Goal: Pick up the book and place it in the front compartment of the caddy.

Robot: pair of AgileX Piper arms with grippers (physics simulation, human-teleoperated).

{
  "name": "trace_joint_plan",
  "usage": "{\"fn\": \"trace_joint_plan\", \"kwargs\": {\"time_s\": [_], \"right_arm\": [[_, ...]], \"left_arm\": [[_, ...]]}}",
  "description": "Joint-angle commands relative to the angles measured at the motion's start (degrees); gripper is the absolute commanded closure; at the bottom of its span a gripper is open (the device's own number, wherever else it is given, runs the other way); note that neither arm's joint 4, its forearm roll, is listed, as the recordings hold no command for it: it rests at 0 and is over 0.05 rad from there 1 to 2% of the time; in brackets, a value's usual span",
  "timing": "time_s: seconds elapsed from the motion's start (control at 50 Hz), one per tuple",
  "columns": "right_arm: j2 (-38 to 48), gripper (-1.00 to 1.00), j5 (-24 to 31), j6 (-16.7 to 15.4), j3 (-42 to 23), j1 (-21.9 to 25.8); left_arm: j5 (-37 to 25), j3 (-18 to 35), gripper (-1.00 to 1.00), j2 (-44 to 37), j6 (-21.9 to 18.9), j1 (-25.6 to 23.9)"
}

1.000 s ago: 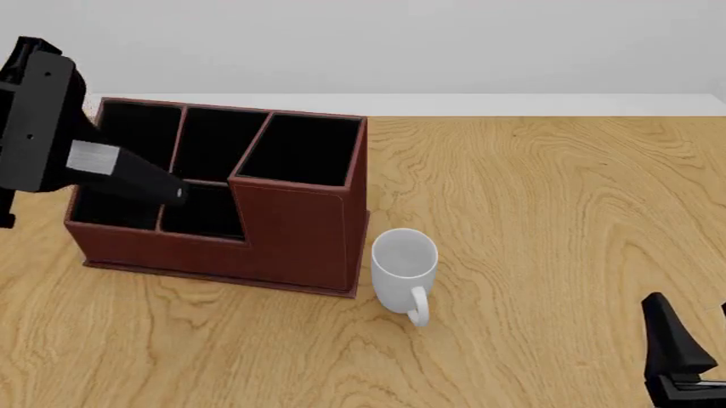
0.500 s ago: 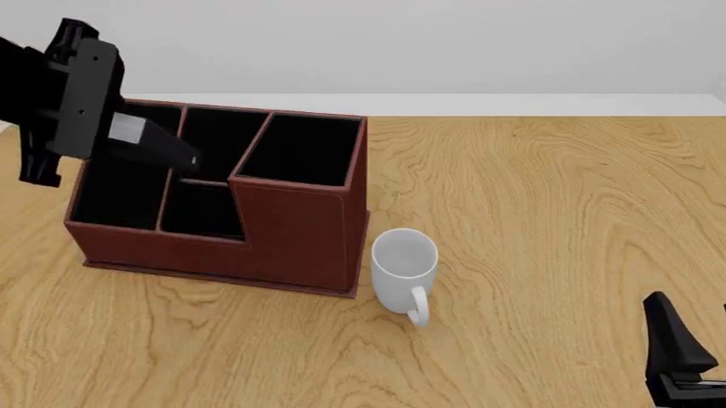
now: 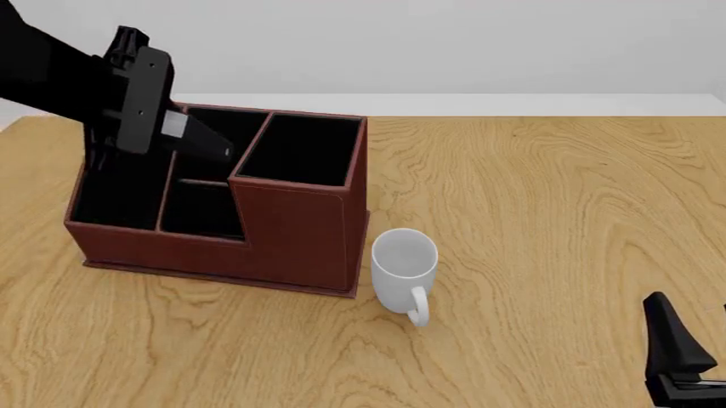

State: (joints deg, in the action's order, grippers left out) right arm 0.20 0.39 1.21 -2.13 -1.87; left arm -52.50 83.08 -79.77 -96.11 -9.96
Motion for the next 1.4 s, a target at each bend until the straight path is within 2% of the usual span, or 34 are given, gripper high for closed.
{"fn": "trace_joint_plan", "kwargs": {"time_s": [0.02, 0.36, 0.62, 0.86, 1.18, 1.38, 1.4], "right_arm": [[0.08, -1.0, -0.12, -0.32, 0.04, 0.13], [0.05, -1.0, -0.04, -0.11, -0.04, -0.05], [0.01, -1.0, -0.03, -0.11, 0.04, -0.16], [0.0, -1.0, -0.06, -0.29, 0.11, -0.17], [0.01, -1.0, -0.13, -0.52, 0.22, -0.36], [0.01, -1.0, -0.11, -0.71, 0.35, -0.4], [0.01, -1.0, -0.09, -0.7, 0.36, -0.34]], "left_arm": [[2.09, 1.59, 1.0, -1.48, -0.17, -1.98], [4.21, 0.94, 1.0, -3.1, 0.52, -3.37], [9.17, -1.47, 1.0, -5.59, -1.12, -1.95], [11.64, -2.61, 1.0, -7.4, -0.72, -2.33], [14.53, -2.26, 1.0, -11.49, 0.0, -2.81], [18.37, -1.17, 1.0, -14.85, -1.7, -1.16], [19.34, -0.97, -1.0, -15.31, -2.1, -0.93]]}}
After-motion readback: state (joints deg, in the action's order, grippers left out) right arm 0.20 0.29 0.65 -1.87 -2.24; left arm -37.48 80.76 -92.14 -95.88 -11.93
